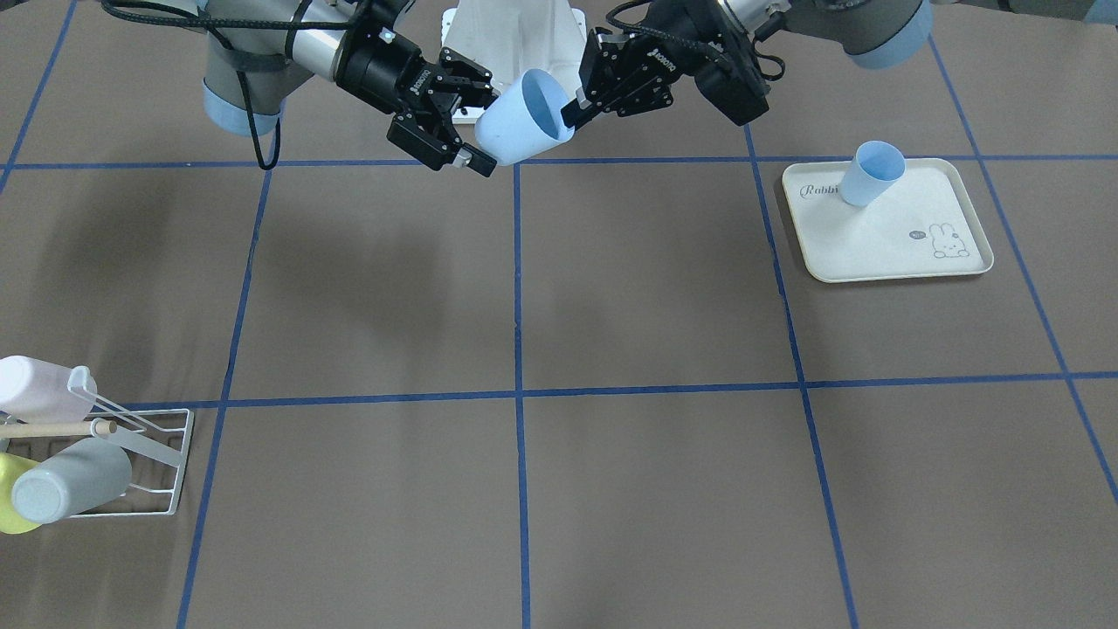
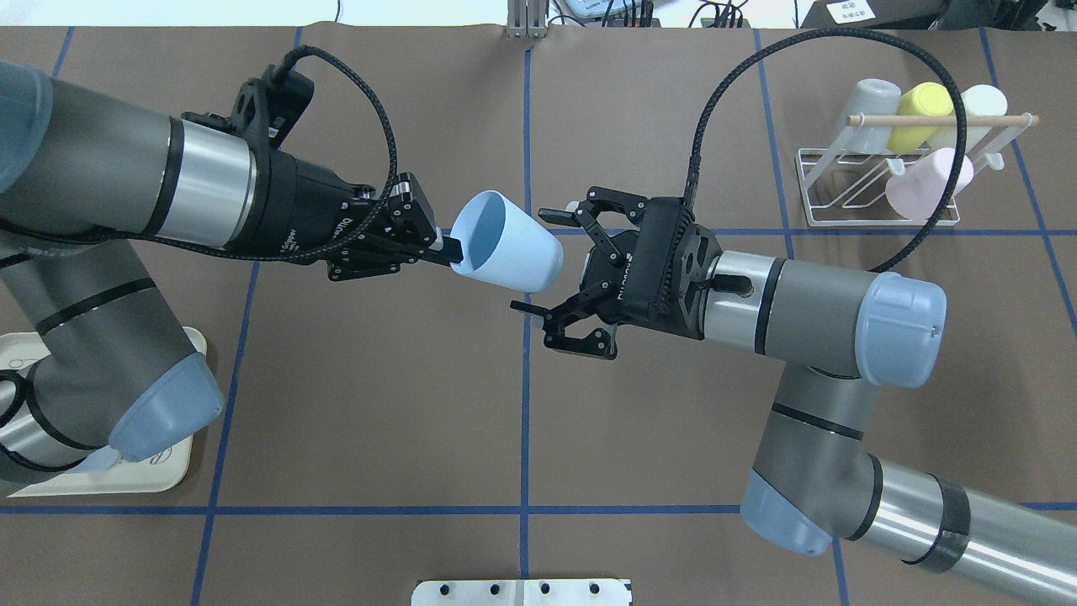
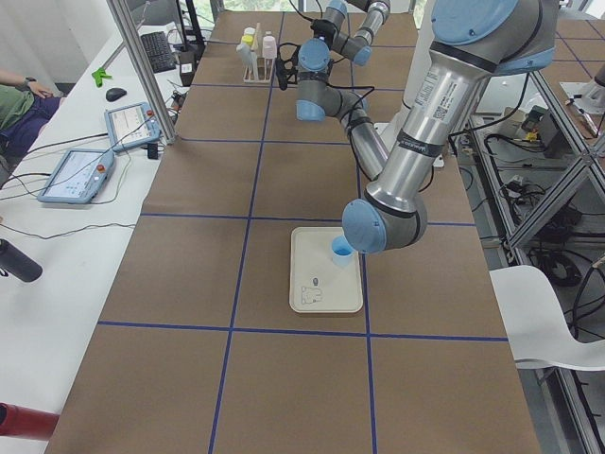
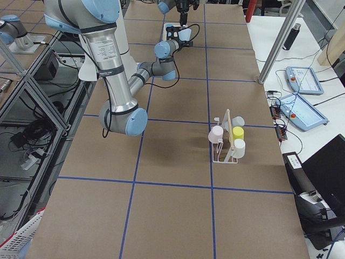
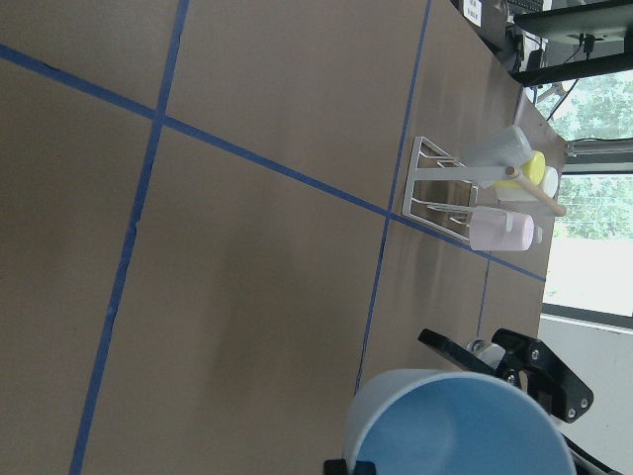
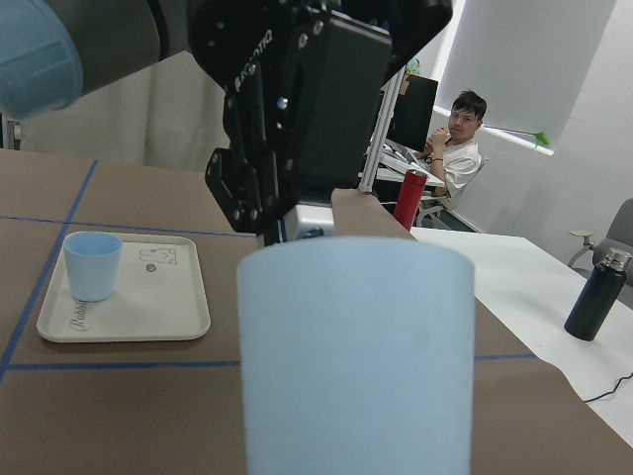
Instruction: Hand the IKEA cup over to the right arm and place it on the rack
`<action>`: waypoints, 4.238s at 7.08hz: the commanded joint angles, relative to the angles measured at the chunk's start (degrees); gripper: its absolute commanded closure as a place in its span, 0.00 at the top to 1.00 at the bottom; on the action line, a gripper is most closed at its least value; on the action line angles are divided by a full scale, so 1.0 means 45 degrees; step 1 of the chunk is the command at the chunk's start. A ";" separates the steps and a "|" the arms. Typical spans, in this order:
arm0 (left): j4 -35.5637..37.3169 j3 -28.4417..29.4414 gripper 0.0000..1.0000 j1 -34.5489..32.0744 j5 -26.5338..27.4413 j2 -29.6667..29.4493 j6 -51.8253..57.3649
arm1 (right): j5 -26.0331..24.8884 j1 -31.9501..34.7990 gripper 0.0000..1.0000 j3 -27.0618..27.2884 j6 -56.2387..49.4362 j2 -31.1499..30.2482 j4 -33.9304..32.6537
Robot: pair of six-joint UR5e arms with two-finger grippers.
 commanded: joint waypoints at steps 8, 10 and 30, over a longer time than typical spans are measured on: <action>0.0059 -0.0042 1.00 -0.0747 -0.0175 0.0064 0.0147 | 0.0107 0.0501 0.32 0.0035 0.0025 -0.0459 -0.0858; 0.0331 -0.0061 1.00 -0.1294 -0.0156 0.1561 0.2186 | 0.0166 0.1320 0.23 0.0929 0.0025 -0.0928 -0.3566; 0.3106 -0.0023 1.00 -0.6766 -0.3476 0.6863 1.5402 | -0.5120 0.6798 0.22 0.1150 -1.7904 -0.5307 -1.3068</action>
